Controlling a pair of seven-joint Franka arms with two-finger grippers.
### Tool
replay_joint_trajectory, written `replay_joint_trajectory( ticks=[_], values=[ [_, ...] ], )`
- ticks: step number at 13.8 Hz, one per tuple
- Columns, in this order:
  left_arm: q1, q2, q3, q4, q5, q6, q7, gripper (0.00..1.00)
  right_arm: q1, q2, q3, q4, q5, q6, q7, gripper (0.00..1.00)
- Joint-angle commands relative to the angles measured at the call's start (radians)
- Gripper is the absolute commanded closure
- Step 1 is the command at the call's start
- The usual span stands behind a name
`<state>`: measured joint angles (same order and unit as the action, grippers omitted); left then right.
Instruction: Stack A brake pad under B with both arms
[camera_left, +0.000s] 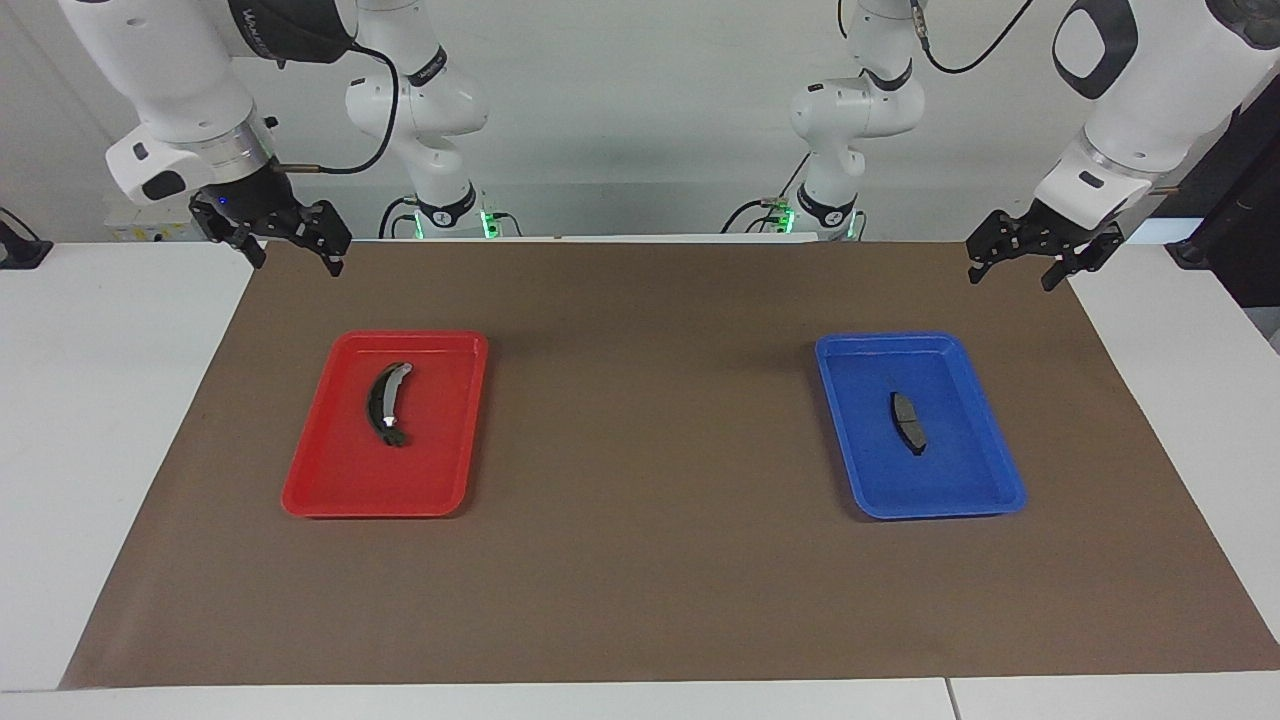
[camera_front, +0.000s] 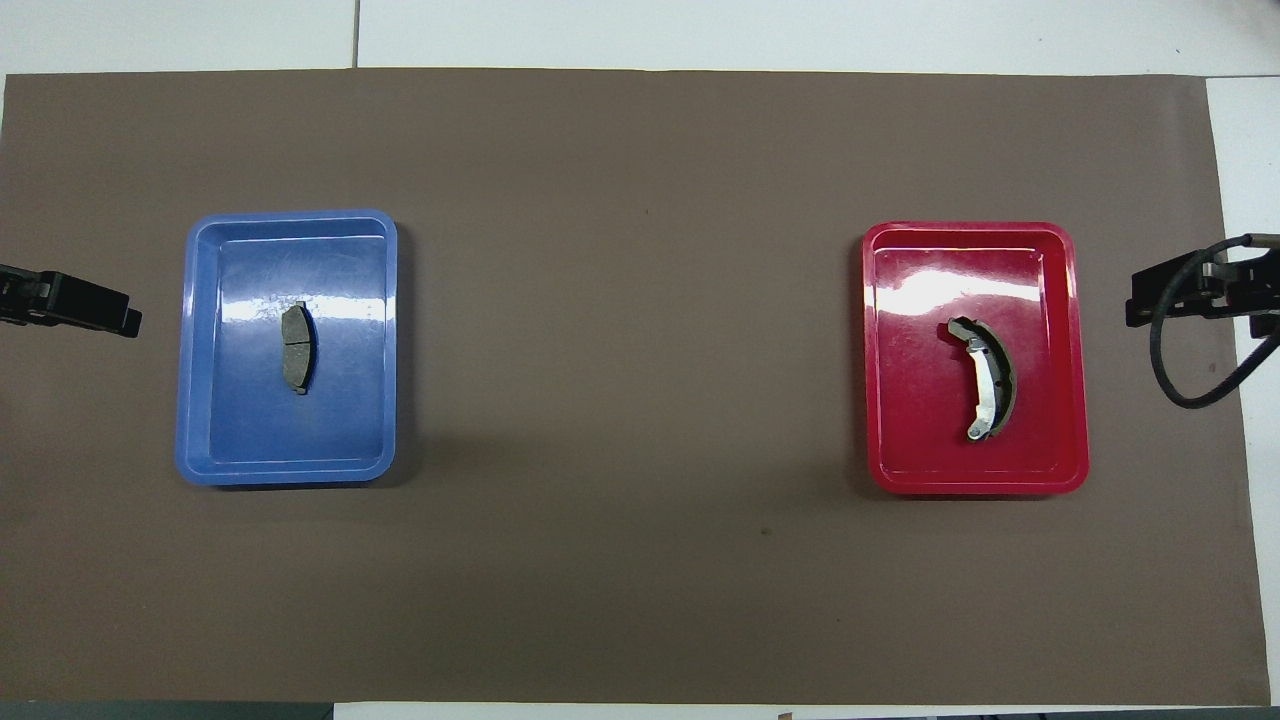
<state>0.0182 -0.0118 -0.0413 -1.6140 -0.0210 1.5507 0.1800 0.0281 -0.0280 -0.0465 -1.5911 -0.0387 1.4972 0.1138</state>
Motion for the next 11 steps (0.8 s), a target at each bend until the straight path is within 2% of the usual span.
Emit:
replay_joint_trajectory(
  ticks=[1, 6, 9, 11],
  values=[
    [-0.001, -0.011, -0.003, -0.014, 0.01, -0.001, 0.0, 0.0, -0.014, -0.015, 0.007, -0.017, 0.02, 0.005, -0.019, 0.0],
    [0.0, -0.023, -0.006, -0.042, 0.009, 0.014, -0.005, 0.01, -0.014, -0.015, 0.005, -0.017, 0.02, 0.005, -0.019, 0.0],
    [-0.001, -0.071, -0.005, -0.176, 0.009, 0.176, -0.004, 0.06, -0.014, -0.015, 0.005, -0.017, 0.02, 0.005, -0.017, 0.0],
    [0.0, -0.059, -0.005, -0.225, 0.01, 0.225, -0.007, 0.08, -0.014, -0.021, 0.005, -0.041, 0.02, 0.015, -0.02, 0.0]
  ],
)
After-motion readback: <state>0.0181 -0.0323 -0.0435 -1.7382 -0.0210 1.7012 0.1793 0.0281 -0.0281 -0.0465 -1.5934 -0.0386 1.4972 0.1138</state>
